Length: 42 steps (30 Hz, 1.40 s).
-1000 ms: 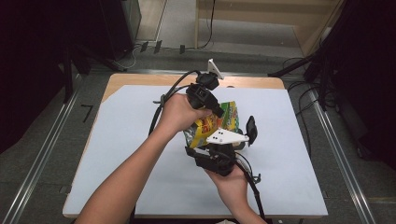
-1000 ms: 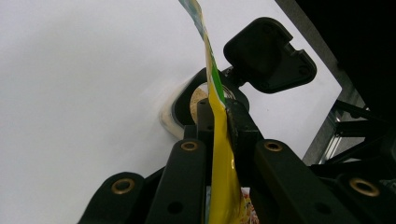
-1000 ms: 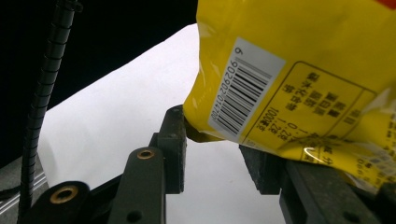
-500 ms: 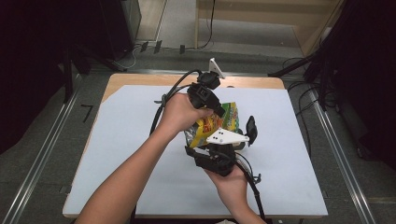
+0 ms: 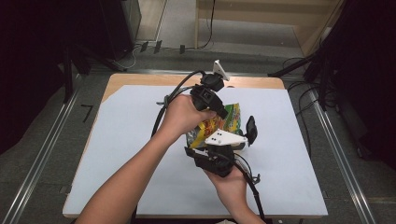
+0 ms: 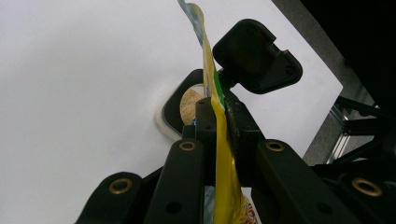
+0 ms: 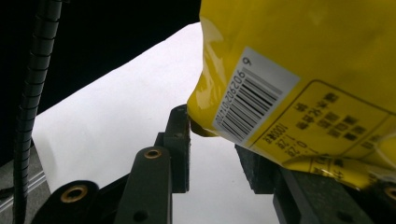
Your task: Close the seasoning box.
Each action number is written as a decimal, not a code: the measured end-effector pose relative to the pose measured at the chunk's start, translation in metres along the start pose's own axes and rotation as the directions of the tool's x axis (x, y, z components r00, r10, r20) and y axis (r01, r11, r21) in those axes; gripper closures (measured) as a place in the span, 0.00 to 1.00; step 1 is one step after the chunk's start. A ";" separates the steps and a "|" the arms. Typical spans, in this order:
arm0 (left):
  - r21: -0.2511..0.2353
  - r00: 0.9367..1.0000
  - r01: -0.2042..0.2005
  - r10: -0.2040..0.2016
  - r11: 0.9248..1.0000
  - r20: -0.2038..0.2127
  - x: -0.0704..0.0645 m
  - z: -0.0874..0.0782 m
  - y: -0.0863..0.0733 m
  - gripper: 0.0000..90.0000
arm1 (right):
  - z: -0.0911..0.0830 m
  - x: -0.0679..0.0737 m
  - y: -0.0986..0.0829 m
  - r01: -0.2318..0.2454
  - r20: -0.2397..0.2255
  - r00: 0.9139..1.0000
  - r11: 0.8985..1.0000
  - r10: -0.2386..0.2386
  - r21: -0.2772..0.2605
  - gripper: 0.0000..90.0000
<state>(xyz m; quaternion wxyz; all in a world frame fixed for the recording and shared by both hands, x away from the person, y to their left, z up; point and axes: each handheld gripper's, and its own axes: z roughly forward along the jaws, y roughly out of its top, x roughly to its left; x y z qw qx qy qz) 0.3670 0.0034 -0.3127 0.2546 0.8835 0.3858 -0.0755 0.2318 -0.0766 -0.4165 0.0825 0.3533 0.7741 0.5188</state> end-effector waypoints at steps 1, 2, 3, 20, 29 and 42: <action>0.000 1.000 -0.004 0.004 1.000 0.000 -0.001 0.000 0.000 0.95 | 0.000 0.000 0.000 0.000 0.001 1.000 1.000 0.000 -0.003 0.75; -0.001 1.000 -0.006 0.006 1.000 -0.001 -0.001 0.000 0.000 0.95 | 0.001 0.001 -0.001 -0.003 0.002 1.000 1.000 0.003 -0.005 0.74; -0.004 1.000 -0.011 0.011 1.000 -0.002 -0.002 0.000 -0.001 0.95 | 0.001 0.001 -0.002 0.001 0.005 1.000 1.000 -0.001 -0.008 0.74; -0.011 1.000 -0.013 0.013 1.000 0.006 -0.003 -0.001 -0.003 0.95 | 0.003 0.005 -0.005 0.011 0.022 1.000 1.000 -0.011 -0.015 0.73; -0.012 1.000 -0.012 0.012 1.000 0.007 -0.002 -0.001 -0.004 0.95 | 0.003 0.005 -0.005 0.013 0.020 1.000 1.000 -0.013 -0.014 0.73; -0.028 0.999 -0.016 0.017 0.999 0.030 0.000 -0.003 -0.017 0.95 | 0.008 0.010 -0.012 0.028 0.024 0.999 1.000 -0.028 -0.014 0.72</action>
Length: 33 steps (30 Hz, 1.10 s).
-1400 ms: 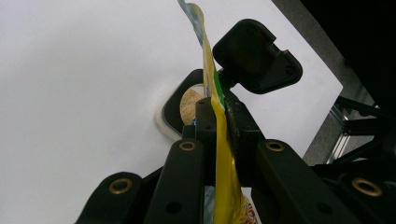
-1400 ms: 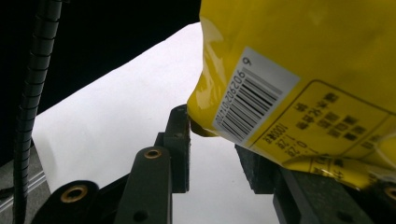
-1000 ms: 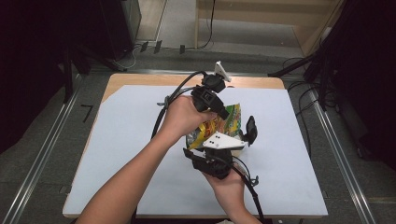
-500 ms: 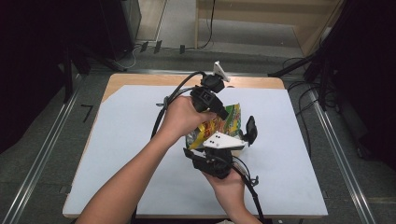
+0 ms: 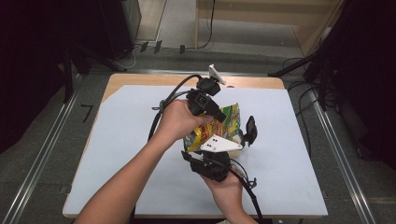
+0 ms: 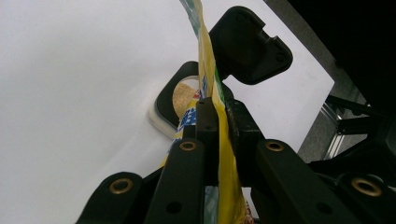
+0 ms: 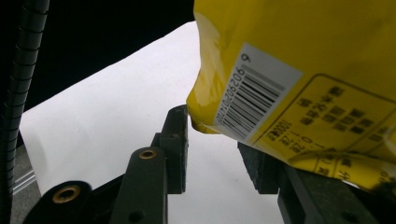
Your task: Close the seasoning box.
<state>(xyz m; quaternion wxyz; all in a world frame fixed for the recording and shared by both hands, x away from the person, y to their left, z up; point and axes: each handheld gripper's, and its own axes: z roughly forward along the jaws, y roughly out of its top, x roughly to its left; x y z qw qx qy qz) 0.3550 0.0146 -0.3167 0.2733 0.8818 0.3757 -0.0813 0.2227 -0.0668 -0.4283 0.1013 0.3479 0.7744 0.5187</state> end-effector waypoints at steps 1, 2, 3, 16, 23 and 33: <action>-0.001 1.000 -0.001 0.001 1.000 -0.001 0.000 0.000 -0.001 0.95 | 0.000 0.000 0.000 0.000 0.001 1.000 1.000 0.000 0.000 0.72; 0.002 1.000 -0.007 0.007 1.000 -0.002 0.000 0.000 -0.001 0.95 | 0.000 0.000 -0.001 0.000 0.000 1.000 1.000 0.000 0.001 0.72; 0.000 1.000 -0.004 0.004 1.000 -0.001 0.000 0.000 -0.002 0.95 | 0.000 0.001 -0.001 0.002 0.000 1.000 1.000 -0.002 0.003 0.72; -0.034 1.000 -0.009 0.010 0.999 0.015 0.007 -0.002 -0.021 0.95 | 0.003 0.001 -0.012 0.025 -0.023 0.999 1.000 -0.026 -0.014 0.66; -0.057 1.000 -0.014 0.015 0.998 0.020 0.012 -0.002 -0.030 0.96 | 0.004 0.000 -0.015 0.053 -0.034 0.998 0.999 -0.053 0.005 0.64; -0.071 0.998 0.008 -0.004 0.997 0.058 0.020 0.002 -0.041 0.98 | 0.009 -0.004 -0.026 0.044 -0.040 0.998 0.997 -0.042 0.058 0.60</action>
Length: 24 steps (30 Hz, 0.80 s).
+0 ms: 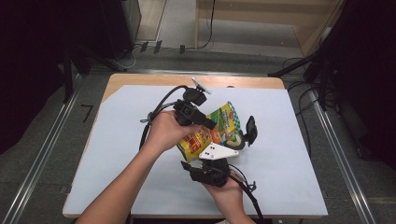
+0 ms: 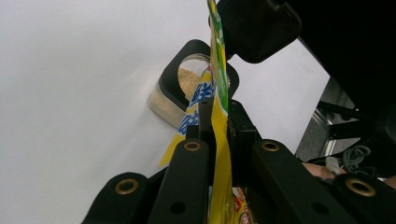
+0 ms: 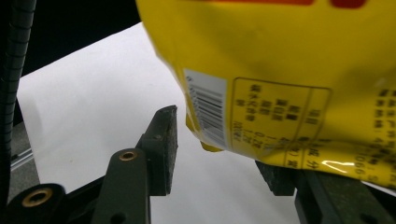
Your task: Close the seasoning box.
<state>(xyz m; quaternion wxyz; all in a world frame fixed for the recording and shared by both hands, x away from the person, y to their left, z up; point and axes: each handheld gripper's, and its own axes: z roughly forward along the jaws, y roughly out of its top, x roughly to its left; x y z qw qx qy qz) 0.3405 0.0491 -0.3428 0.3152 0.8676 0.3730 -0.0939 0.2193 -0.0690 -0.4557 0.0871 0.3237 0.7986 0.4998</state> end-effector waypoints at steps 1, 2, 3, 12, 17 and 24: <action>-0.008 1.000 0.005 -0.005 1.000 0.008 0.001 0.000 -0.001 0.98 | 0.000 -0.001 -0.001 -0.003 0.000 1.000 1.000 0.003 0.004 0.60; -0.014 1.000 0.009 -0.009 1.000 0.019 0.003 0.000 -0.003 0.98 | 0.000 -0.002 -0.001 -0.003 -0.001 1.000 1.000 0.003 0.005 0.60; -0.020 1.000 0.015 -0.015 1.000 0.028 0.005 0.001 -0.004 0.98 | 0.001 -0.003 -0.002 0.001 0.000 1.000 1.000 -0.001 0.009 0.60; -0.063 0.997 0.027 -0.023 0.998 0.073 0.013 0.001 -0.020 0.98 | 0.004 -0.013 -0.011 -0.017 -0.030 0.999 0.999 0.019 0.037 0.59; -0.075 0.996 0.027 -0.020 0.997 0.091 0.018 0.000 -0.031 0.98 | 0.008 -0.018 -0.018 -0.009 -0.033 0.999 0.999 0.011 0.053 0.58; -0.090 0.991 0.047 -0.036 0.995 0.125 0.027 0.001 -0.042 0.97 | 0.012 -0.019 -0.024 0.035 -0.012 0.999 0.996 -0.034 0.083 0.57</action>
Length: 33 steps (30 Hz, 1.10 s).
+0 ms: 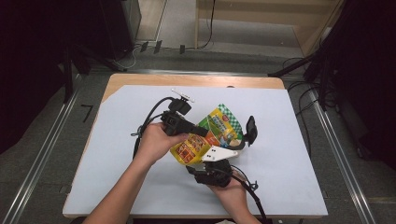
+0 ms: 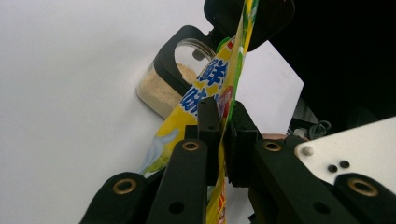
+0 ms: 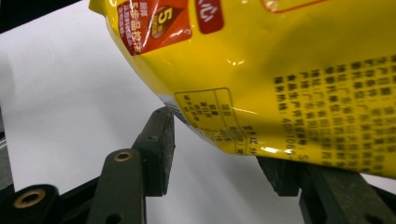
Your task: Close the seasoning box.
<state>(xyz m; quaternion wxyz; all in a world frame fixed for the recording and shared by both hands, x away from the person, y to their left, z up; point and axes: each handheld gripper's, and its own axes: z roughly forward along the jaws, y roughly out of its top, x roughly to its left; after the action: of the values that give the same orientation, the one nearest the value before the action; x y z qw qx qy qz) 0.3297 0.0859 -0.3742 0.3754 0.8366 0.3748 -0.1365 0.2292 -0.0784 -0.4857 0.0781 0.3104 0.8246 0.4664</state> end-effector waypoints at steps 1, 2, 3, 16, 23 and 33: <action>-0.001 1.000 -0.003 0.003 1.000 0.002 0.000 0.000 -0.001 0.96 | 0.001 -0.001 -0.001 -0.001 -0.003 1.000 1.000 0.001 0.001 0.56; -0.001 1.000 -0.009 0.009 1.000 0.000 0.001 0.000 -0.001 0.96 | 0.001 -0.002 -0.001 0.001 0.000 1.000 1.000 -0.001 0.002 0.56; -0.004 1.000 -0.015 0.015 1.000 0.001 0.001 0.000 -0.002 0.96 | 0.001 -0.002 -0.001 -0.001 -0.001 1.000 1.000 0.001 0.006 0.57; -0.027 0.999 -0.020 0.022 0.999 0.043 0.003 0.006 -0.007 0.92 | 0.003 -0.006 -0.006 0.013 0.001 1.000 1.000 -0.013 0.028 0.57; -0.017 0.998 -0.042 0.043 0.999 0.047 0.004 0.003 -0.010 0.98 | 0.004 -0.006 -0.007 0.005 -0.019 1.000 0.999 -0.004 0.032 0.57; -0.082 0.999 -0.028 0.031 0.996 0.043 0.014 -0.026 -0.021 1.00 | -0.001 -0.003 -0.001 0.013 -0.039 0.999 1.000 -0.013 -0.005 0.54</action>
<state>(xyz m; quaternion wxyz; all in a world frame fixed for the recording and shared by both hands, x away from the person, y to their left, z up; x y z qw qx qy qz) 0.3229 0.1213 -0.3744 0.4195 0.8227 0.3592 -0.1343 0.2303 -0.0813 -0.4864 0.0658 0.2958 0.8269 0.4738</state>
